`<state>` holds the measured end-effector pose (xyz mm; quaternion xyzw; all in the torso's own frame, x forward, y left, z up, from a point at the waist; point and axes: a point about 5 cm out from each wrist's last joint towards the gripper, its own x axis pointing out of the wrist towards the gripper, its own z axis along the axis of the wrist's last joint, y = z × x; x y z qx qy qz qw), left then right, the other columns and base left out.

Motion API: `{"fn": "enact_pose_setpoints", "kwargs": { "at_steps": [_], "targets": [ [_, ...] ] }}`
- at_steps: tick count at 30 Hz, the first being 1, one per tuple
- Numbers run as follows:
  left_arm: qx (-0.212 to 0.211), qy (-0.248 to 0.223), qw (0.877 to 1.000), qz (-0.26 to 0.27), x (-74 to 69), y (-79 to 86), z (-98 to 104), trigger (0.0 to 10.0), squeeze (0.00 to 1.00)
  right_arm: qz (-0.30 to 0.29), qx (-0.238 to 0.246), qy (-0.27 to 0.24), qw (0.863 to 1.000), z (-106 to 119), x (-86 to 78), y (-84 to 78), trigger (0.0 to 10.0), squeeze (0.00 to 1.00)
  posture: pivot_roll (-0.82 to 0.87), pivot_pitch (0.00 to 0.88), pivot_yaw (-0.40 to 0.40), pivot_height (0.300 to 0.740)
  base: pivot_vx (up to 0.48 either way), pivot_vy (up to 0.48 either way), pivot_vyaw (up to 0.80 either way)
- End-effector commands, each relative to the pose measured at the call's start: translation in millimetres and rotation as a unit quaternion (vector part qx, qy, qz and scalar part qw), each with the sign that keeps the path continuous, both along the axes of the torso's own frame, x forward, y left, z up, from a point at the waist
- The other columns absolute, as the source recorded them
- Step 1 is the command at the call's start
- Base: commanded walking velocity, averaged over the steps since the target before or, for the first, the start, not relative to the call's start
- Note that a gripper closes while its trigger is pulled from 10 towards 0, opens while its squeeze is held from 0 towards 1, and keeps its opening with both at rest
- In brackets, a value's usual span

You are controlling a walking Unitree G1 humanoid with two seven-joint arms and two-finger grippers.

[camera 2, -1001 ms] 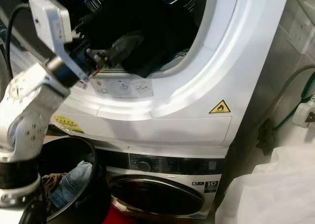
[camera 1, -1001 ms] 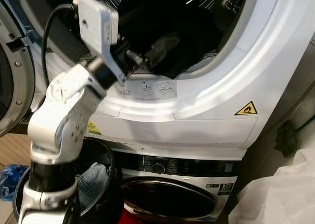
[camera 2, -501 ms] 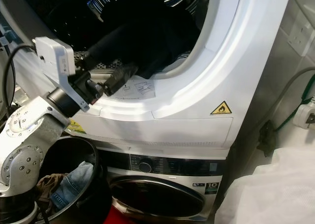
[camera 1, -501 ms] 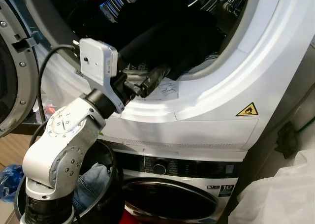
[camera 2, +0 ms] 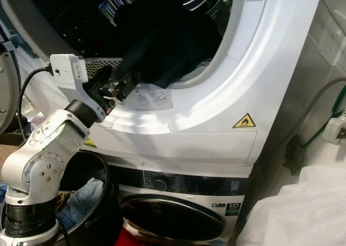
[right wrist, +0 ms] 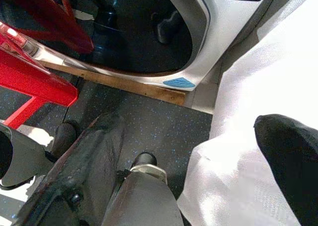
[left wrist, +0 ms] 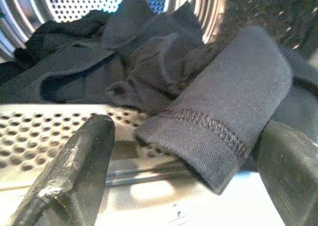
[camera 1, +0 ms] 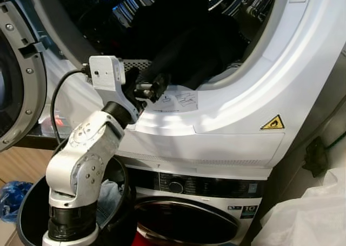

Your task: Clothes washing

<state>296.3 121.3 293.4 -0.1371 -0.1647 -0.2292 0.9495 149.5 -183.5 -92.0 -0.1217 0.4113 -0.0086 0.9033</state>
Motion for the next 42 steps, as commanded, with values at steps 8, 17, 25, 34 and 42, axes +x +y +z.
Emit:
{"fn": "enact_pose_setpoints", "kwargs": {
  "at_steps": [8,17,25,34,42],
  "targets": [
    [-0.003,-0.040,0.999,0.001,32.0,-8.3,40,10.0,0.00,0.006,0.013,0.007,1.000,-1,2.1,8.0,10.0,0.00,0.10,0.011,0.102,0.740,0.000,0.000,0.00],
    [0.054,-0.055,0.994,0.082,57.9,-21.6,59,10.0,0.00,0.007,0.015,0.012,1.000,-2,1.0,9.3,10.0,0.00,0.09,0.005,0.101,0.740,0.000,0.000,0.00],
    [0.236,-0.006,0.971,0.033,81.9,-39.2,35,10.0,0.00,0.011,0.018,0.016,1.000,-2,0.6,11.1,10.0,0.00,0.08,0.006,0.108,0.740,0.000,0.000,0.00],
    [0.361,-0.035,0.929,0.076,101.8,-21.1,46,10.0,0.00,0.012,0.025,0.022,0.999,-4,-2.8,14.1,10.0,0.00,0.09,0.015,0.111,0.740,0.000,0.000,0.00],
    [0.314,-0.058,0.943,0.095,117.8,-13.2,56,10.0,0.00,0.013,0.025,0.020,0.999,-3,-1.1,13.4,10.0,0.00,0.07,0.015,0.111,0.740,0.000,0.000,0.00]
  ]
}}
